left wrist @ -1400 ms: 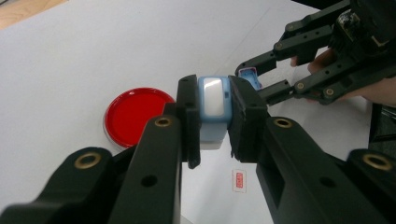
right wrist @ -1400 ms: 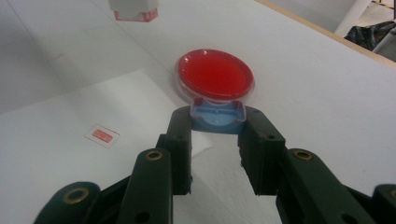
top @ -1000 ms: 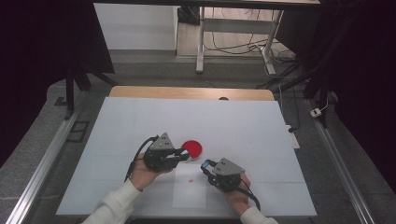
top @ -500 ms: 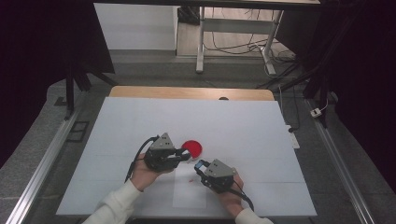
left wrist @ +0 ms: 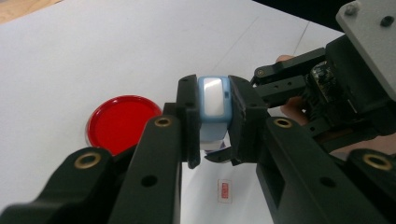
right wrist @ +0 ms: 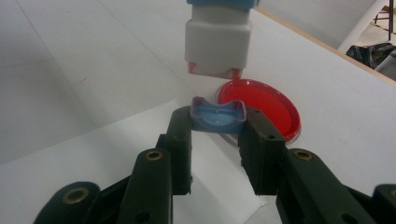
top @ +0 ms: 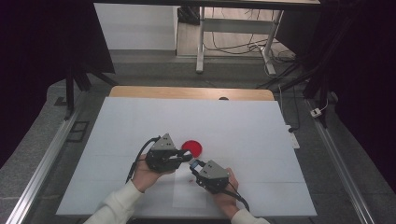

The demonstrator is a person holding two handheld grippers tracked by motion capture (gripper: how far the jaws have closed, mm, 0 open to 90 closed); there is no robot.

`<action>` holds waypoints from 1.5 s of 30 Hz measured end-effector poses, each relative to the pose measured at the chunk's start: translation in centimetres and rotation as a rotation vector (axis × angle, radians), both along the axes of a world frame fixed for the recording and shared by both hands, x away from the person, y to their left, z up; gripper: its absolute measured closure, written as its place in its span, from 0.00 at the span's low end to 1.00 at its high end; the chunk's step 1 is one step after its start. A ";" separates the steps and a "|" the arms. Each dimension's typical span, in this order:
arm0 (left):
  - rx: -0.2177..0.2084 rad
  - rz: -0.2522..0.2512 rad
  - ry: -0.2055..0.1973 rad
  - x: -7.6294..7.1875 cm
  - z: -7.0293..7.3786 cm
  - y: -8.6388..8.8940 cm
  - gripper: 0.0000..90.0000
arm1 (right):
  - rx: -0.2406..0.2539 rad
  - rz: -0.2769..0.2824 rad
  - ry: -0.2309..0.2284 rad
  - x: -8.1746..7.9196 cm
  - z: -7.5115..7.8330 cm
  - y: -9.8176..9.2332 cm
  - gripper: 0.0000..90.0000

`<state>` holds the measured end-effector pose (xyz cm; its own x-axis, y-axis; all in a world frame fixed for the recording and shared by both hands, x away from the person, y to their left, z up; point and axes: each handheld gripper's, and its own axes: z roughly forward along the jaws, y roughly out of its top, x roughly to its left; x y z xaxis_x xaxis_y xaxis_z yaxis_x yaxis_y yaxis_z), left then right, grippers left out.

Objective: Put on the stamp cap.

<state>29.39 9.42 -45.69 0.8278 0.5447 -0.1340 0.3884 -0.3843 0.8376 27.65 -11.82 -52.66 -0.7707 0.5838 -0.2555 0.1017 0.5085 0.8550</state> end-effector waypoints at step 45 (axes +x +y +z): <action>-0.014 0.019 0.002 -0.1 -0.8 -0.9 0.84 | 0.049 -0.069 -0.014 -0.4 0.1 0.4 0.73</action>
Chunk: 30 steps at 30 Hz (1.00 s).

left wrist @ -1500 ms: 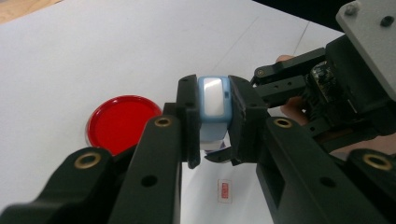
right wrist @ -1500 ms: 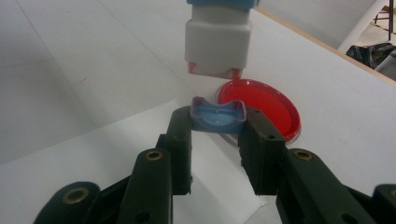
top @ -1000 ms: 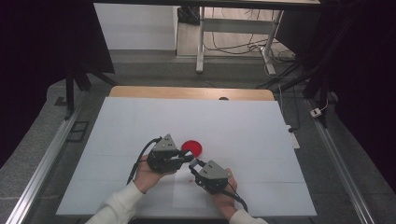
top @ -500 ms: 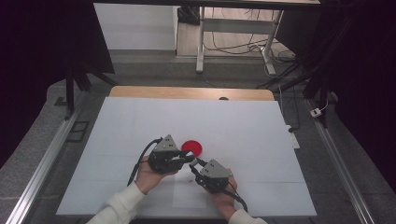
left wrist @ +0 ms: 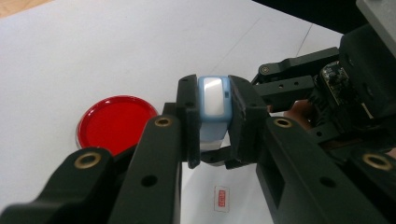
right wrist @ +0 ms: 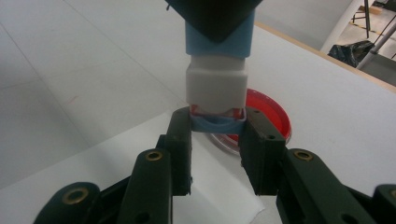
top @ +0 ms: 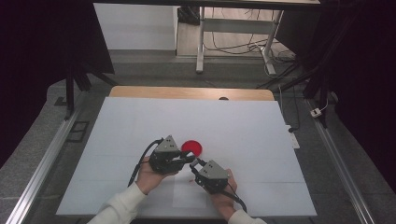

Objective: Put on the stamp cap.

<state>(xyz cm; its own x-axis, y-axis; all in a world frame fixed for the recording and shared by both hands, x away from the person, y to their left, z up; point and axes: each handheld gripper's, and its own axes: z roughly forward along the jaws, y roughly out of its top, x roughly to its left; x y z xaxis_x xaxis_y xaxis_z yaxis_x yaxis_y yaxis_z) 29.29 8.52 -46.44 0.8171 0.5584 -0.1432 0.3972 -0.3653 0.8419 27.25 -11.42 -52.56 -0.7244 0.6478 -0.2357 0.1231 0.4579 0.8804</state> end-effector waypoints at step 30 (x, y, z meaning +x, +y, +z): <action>0.026 0.015 -0.015 -0.3 -0.3 -0.5 0.84 | -0.006 -0.021 -0.012 -0.1 0.0 -0.1 0.73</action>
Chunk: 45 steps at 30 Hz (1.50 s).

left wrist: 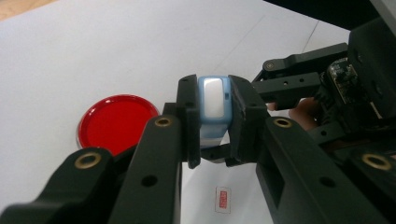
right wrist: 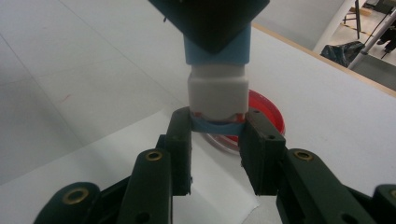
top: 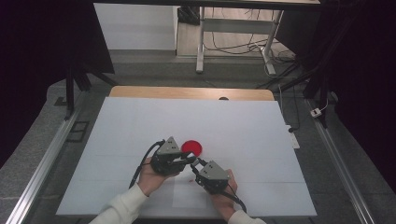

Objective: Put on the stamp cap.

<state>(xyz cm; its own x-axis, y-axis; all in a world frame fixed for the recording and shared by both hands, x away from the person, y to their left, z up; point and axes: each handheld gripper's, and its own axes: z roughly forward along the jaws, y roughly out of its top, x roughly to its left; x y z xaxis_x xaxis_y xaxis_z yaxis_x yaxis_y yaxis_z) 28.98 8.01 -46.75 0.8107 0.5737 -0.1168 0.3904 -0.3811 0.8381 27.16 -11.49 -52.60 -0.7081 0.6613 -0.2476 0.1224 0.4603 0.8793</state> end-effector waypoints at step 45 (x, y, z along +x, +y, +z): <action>0.002 0.024 0.036 0.1 0.2 -0.1 0.84 | -0.071 -0.004 -0.056 -0.2 0.0 0.2 0.73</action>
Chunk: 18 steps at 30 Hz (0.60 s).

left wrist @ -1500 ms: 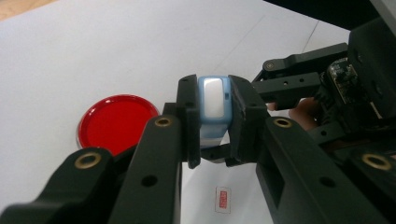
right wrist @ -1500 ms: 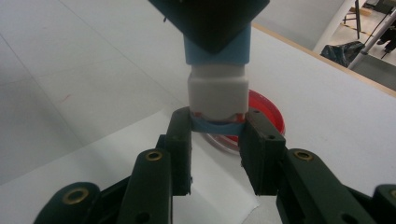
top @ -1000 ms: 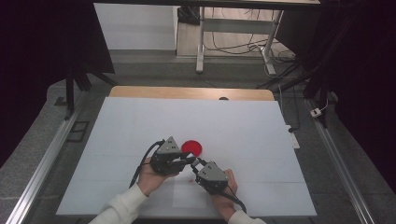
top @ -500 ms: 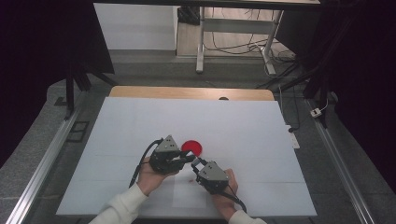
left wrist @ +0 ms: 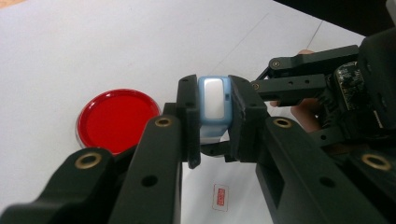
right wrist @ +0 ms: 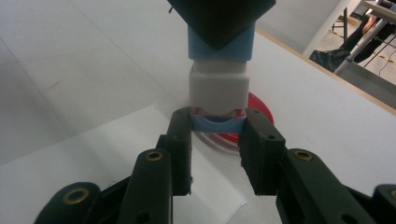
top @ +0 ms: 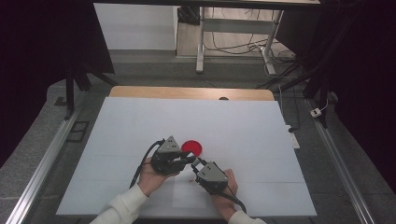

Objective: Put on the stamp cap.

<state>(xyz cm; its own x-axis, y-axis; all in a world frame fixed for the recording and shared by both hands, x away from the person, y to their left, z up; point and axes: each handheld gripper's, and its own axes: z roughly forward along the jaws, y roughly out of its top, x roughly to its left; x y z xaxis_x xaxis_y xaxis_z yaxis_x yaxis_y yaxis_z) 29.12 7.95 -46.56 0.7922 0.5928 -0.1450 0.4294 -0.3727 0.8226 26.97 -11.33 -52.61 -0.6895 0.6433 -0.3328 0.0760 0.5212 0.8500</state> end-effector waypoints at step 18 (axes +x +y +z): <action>-0.054 -0.019 0.071 0.6 -0.3 0.6 0.84 | -0.039 0.013 -0.065 -0.4 0.3 0.2 0.73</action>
